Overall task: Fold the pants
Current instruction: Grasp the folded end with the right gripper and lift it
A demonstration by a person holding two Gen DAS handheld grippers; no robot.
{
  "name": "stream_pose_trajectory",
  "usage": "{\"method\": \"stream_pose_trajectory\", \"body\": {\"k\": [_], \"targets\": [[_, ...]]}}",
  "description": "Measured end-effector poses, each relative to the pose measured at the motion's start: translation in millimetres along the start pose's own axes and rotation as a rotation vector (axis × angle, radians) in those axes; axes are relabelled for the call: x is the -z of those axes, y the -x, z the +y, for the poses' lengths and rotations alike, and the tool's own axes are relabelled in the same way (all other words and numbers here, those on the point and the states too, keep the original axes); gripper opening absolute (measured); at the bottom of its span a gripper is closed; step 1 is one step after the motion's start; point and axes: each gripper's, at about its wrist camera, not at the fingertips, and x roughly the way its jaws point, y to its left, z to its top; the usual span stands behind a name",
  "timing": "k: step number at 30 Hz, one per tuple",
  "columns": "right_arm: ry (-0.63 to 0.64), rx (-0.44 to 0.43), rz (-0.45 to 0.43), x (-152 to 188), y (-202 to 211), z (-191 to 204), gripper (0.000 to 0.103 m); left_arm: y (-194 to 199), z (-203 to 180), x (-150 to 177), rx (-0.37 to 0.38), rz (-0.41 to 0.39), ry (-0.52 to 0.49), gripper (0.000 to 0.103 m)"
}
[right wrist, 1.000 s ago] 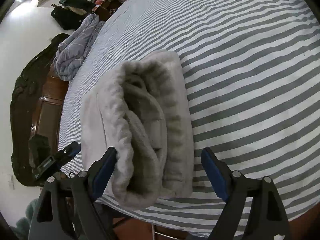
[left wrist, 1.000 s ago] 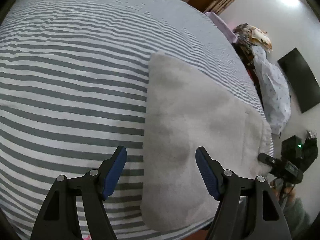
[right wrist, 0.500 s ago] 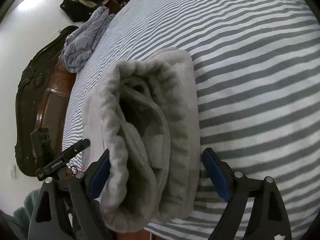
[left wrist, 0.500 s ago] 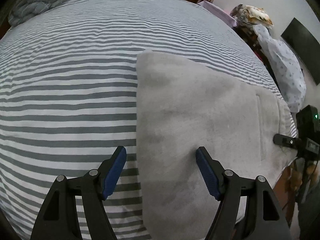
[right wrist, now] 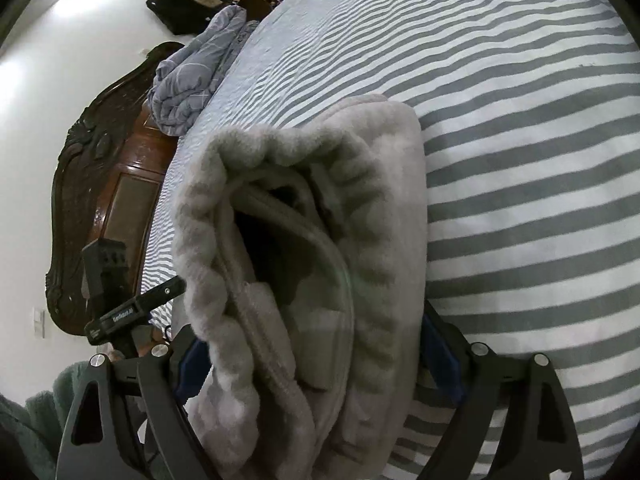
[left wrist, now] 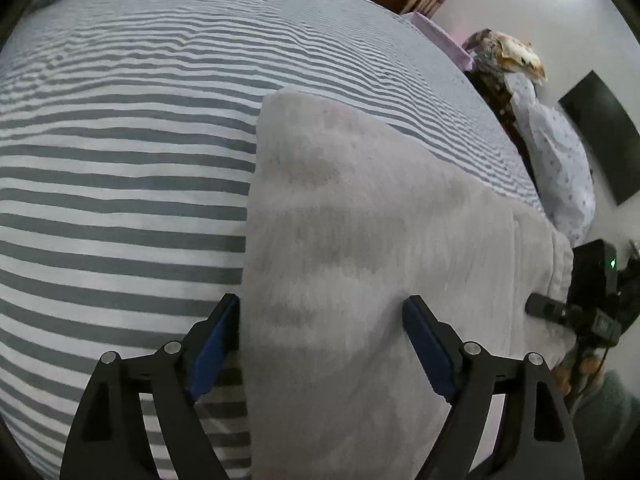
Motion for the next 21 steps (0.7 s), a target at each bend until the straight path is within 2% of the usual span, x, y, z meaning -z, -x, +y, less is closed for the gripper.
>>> {"method": "stream_pose_trajectory", "body": {"k": [6, 8, 9, 13, 16, 21], "targets": [[0.011, -0.024, 0.016, -9.4, -7.5, 0.1, 0.089, -7.8, -1.5, -7.5, 0.028, -0.002, -0.004, 0.084], [0.012, -0.027, 0.01, -9.6, -7.2, -0.7, 0.087, -8.2, -0.8, -8.4, 0.043, -0.01, -0.007, 0.081], [0.014, -0.029, 0.004, -8.1, -6.2, -1.4, 0.086, -7.9, -1.8, -7.8, 0.049, -0.016, -0.012, 0.076], [-0.008, -0.047, -0.013, -7.4, -2.1, -5.3, 0.068, -0.6, -3.6, -7.2, 0.044, -0.058, -0.02, 0.056], [0.016, -0.008, -0.025, -6.9, 1.6, 7.2, 0.058, 4.9, -6.5, -8.7, 0.039, -0.078, -0.009, 0.042], [0.027, 0.038, -0.035, -7.8, 4.2, 20.4, 0.053, 10.0, -15.3, -11.8, 0.021, -0.093, -0.026, 0.035]]}}
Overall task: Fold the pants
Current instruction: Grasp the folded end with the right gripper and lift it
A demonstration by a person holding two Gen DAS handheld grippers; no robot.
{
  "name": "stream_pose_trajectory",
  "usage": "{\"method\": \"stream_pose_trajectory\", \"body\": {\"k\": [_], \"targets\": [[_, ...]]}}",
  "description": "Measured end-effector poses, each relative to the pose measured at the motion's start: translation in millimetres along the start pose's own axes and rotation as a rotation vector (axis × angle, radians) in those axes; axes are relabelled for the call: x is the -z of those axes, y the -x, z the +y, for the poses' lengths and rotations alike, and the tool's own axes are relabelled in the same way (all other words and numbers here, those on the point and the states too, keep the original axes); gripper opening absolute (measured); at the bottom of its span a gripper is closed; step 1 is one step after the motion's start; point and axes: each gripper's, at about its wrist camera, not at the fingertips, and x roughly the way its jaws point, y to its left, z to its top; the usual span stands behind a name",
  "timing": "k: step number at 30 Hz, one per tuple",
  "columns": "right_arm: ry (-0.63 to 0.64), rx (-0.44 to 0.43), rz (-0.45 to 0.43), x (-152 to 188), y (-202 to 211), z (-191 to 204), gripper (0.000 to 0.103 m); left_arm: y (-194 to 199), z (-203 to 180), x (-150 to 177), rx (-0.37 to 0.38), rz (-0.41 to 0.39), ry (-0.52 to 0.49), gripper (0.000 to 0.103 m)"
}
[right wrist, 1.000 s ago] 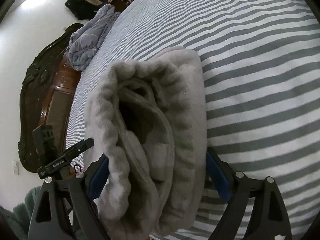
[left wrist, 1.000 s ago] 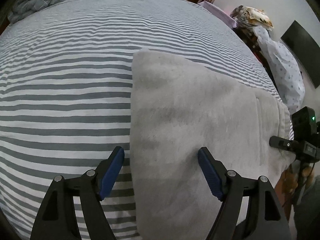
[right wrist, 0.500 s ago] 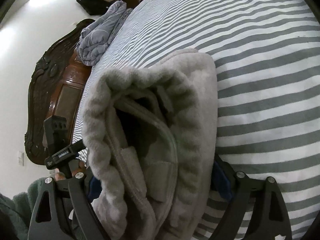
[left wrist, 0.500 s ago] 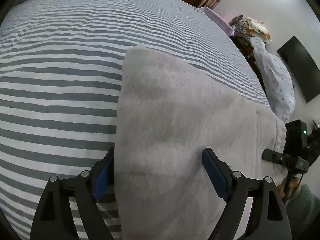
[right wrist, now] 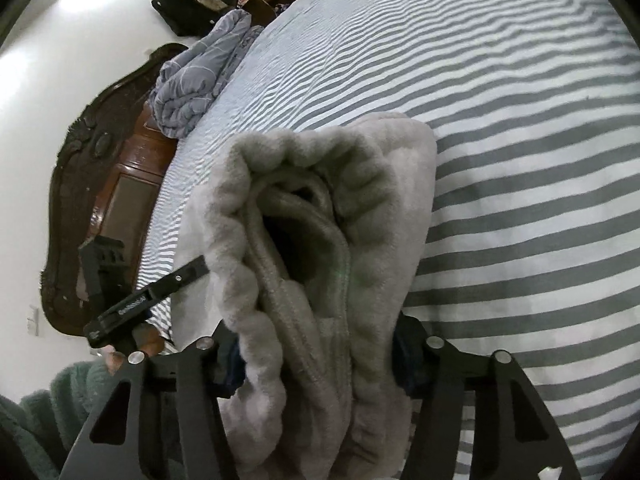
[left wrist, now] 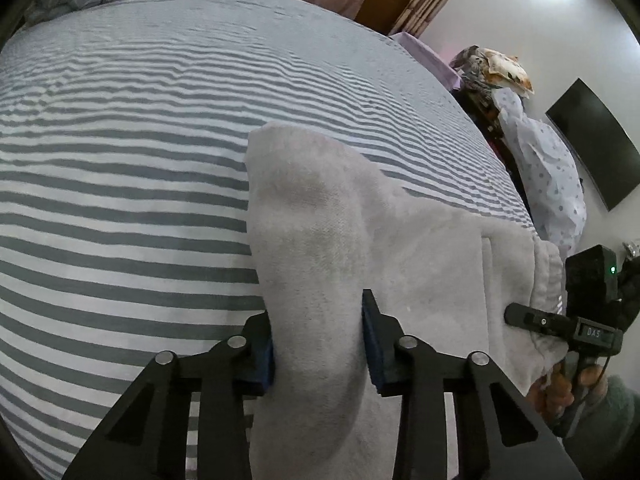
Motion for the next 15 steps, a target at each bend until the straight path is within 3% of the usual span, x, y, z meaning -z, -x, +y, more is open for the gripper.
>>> {"method": "stream_pose_trajectory", "body": {"k": [10, 15], "targets": [[-0.011, -0.03, -0.034, -13.6, 14.3, 16.2, 0.048, 18.0, -9.0, -15.9, 0.051, -0.059, 0.003, 0.029], [0.02, -0.045, -0.042, -37.6, 11.5, 36.8, 0.048, 27.4, -13.3, -42.0, 0.043, -0.1, -0.019, 0.029]]}}
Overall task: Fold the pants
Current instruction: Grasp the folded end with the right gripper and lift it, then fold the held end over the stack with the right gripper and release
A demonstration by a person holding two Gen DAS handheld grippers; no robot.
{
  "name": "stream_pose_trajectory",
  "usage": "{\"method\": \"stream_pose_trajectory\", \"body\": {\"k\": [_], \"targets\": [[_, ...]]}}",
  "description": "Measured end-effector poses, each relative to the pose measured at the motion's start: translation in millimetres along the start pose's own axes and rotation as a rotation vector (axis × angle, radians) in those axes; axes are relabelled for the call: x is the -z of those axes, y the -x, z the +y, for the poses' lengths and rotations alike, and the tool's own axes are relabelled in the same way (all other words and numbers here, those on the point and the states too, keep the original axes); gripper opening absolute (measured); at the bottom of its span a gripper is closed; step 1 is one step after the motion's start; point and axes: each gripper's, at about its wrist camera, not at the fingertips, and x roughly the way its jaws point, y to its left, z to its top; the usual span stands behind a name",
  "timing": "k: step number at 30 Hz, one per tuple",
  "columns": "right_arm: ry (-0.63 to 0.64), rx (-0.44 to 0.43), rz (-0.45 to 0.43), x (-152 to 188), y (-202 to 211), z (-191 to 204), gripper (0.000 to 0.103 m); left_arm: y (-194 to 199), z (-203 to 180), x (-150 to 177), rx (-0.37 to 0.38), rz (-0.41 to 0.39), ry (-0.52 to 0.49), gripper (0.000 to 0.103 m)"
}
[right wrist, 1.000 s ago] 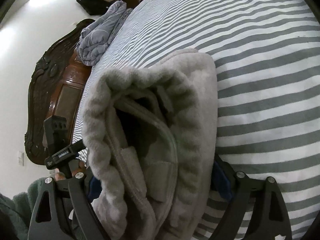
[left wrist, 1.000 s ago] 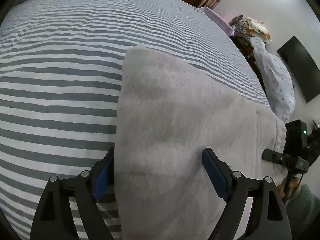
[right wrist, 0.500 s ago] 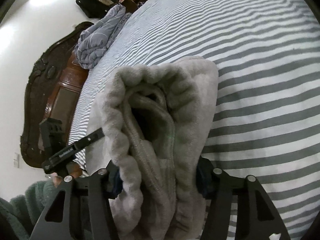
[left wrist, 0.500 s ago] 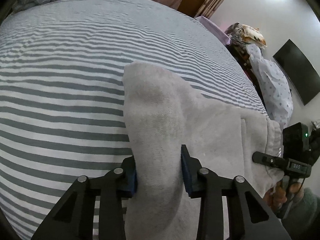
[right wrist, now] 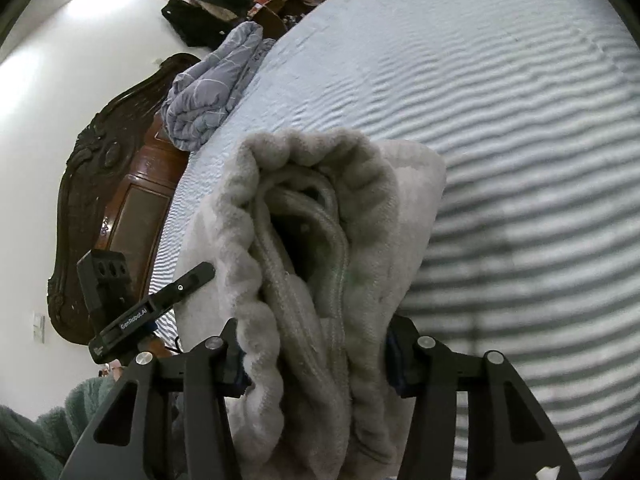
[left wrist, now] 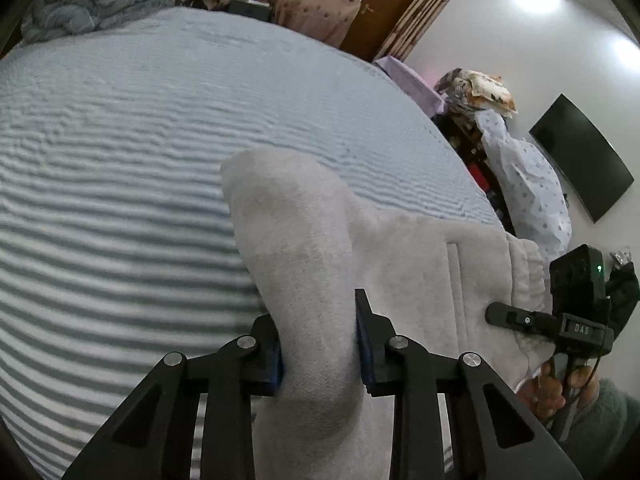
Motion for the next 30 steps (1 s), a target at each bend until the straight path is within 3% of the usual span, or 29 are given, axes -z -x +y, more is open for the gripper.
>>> {"method": "stream_pose_trajectory", "body": {"k": [9, 16, 21, 23, 25, 30], "targets": [[0.079, -0.041, -0.021, -73.3, -38.2, 46.2, 0.047, 10.3, 22.2, -70.5, -0.064, -0.089, -0.027, 0.029], [0.104, -0.045, -0.001, -124.3, -91.1, 60.3, 0.047, -7.3, 64.7, -114.6, -0.129, -0.095, -0.048, 0.029], [0.076, 0.005, 0.02, -137.3, -134.8, 44.7, 0.048, -48.1, 108.9, -120.8, -0.176, -0.025, -0.01, 0.03], [0.118, 0.108, 0.035, -135.2, -151.6, 37.1, 0.054, -69.8, 122.2, -116.2, -0.213, 0.007, 0.001, 0.032], [0.13, 0.133, 0.023, -130.7, -156.6, 29.6, 0.059, -80.8, 127.5, -110.4, -0.249, 0.002, -0.003, 0.045], [0.155, 0.162, -0.014, -125.3, -153.1, 28.5, 0.067, -85.5, 123.7, -100.5, -0.276, -0.044, -0.039, 0.054]]}}
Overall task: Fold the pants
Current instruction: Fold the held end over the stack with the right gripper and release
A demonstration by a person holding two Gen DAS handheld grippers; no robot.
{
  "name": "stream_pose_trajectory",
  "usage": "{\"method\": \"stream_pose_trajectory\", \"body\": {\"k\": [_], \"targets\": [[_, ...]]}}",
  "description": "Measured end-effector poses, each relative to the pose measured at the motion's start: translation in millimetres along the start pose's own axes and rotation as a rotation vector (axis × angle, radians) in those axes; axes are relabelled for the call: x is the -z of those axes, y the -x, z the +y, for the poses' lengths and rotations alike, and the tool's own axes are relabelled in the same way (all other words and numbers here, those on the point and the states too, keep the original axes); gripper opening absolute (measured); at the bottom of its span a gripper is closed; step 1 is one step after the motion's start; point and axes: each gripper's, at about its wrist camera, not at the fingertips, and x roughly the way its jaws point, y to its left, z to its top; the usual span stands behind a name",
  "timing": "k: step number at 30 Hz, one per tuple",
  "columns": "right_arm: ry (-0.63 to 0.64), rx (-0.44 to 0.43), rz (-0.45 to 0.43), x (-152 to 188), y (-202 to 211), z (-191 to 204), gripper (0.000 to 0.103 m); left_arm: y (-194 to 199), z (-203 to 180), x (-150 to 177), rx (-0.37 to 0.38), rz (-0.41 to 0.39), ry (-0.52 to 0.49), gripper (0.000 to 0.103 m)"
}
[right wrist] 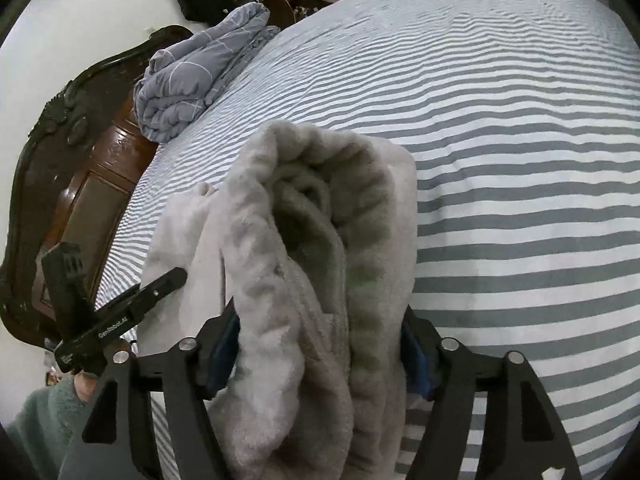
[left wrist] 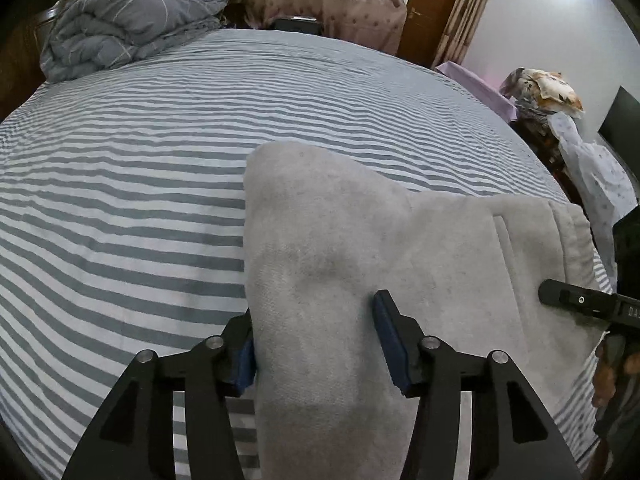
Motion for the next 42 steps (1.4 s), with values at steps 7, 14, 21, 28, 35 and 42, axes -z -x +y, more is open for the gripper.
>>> {"method": "stream_pose_trajectory", "body": {"k": [7, 14, 21, 28, 35, 42], "targets": [[0.062, 0.106, -0.036, 11.0, 23.9, 16.4, 0.071, 29.9, -0.9, 1.9, -0.074, -0.051, -0.018, 0.054], [0.099, 0.206, -0.077, 33.3, 65.9, 31.2, 0.07, 87.2, -11.2, 34.0, -0.1, -0.103, -0.07, 0.055], [-0.042, 0.225, -0.066, 47.8, 70.4, 20.8, 0.07, 64.2, -27.4, 74.3, -0.173, 0.052, -0.09, 0.055], [0.032, 0.323, -0.083, 43.5, 72.1, 43.5, 0.07, 66.3, -36.1, 72.3, -0.249, 0.038, -0.05, 0.055], [0.041, 0.34, -0.2, 65.0, 128.0, 79.2, 0.078, 111.9, -57.3, 75.3, -0.304, 0.006, -0.066, 0.055], [0.068, 0.39, -0.282, 111.8, 177.3, 122.6, 0.084, 169.4, -69.0, 102.2, -0.357, -0.011, -0.001, 0.056]]}}
